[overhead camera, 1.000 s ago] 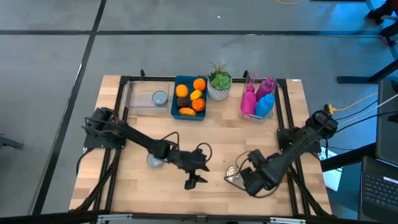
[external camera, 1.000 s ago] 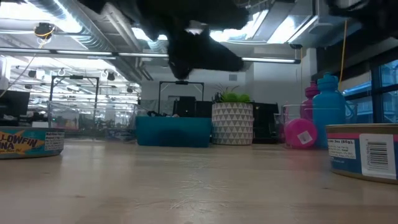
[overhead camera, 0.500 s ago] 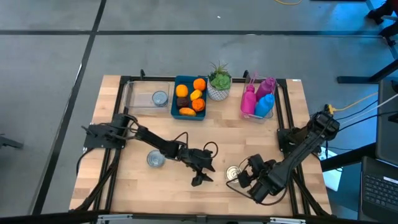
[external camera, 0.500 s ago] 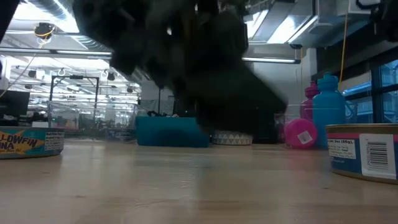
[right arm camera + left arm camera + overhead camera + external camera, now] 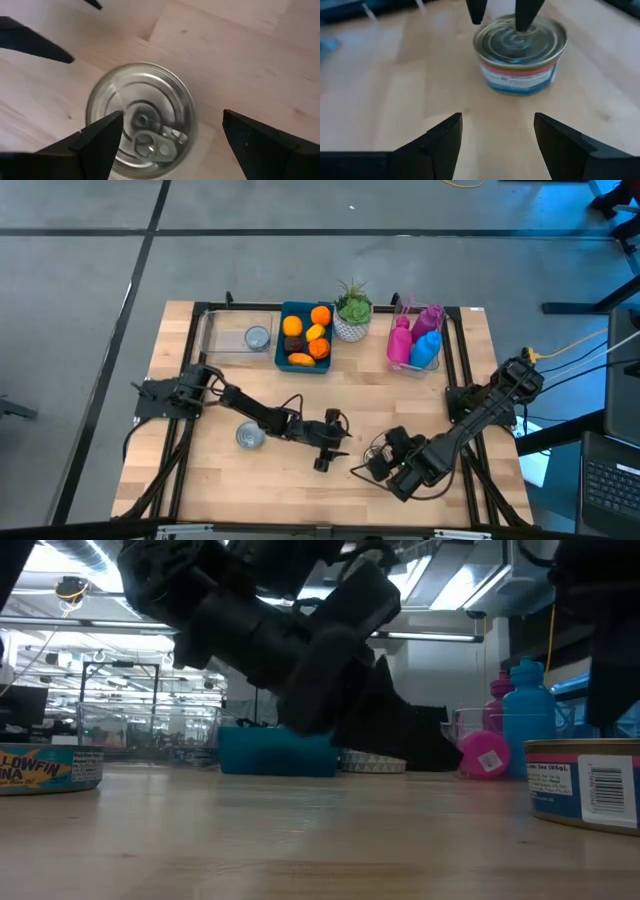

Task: Pick & Place Food Item
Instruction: Stack the blue and pink tuna can on top of the blue tuna can into the left transparent bin

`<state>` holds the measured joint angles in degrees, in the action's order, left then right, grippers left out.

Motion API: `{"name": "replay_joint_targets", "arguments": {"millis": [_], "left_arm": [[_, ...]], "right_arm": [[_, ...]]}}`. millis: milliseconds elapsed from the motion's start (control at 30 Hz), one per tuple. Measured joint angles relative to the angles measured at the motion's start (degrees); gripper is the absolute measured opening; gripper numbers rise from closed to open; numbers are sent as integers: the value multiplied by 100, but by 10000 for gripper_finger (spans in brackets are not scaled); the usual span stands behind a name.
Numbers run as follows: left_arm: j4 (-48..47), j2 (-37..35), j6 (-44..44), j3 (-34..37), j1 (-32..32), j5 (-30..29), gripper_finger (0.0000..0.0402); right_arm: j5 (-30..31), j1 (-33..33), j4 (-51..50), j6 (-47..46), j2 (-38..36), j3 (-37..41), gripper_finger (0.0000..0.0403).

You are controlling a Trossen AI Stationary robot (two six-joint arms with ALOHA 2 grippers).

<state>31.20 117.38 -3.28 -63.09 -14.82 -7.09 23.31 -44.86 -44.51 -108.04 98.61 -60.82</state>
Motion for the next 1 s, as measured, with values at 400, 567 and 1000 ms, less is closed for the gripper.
{"name": "replay_joint_targets", "arguments": {"millis": [400, 567, 1000], "left_arm": [[226, 702, -2233, -451, -423, -1195, 239], [463, 1205, -3094, -1055, -562, -1613, 239], [162, 1408, -3470, -1272, -577, -1992, 239]], "right_arm": [[-71, 158, 296, 157, 0, 0, 341], [-48, 125, 383, -83, 0, 0, 341], [217, 135, 1065, 98, 98, 18, 341]]}}
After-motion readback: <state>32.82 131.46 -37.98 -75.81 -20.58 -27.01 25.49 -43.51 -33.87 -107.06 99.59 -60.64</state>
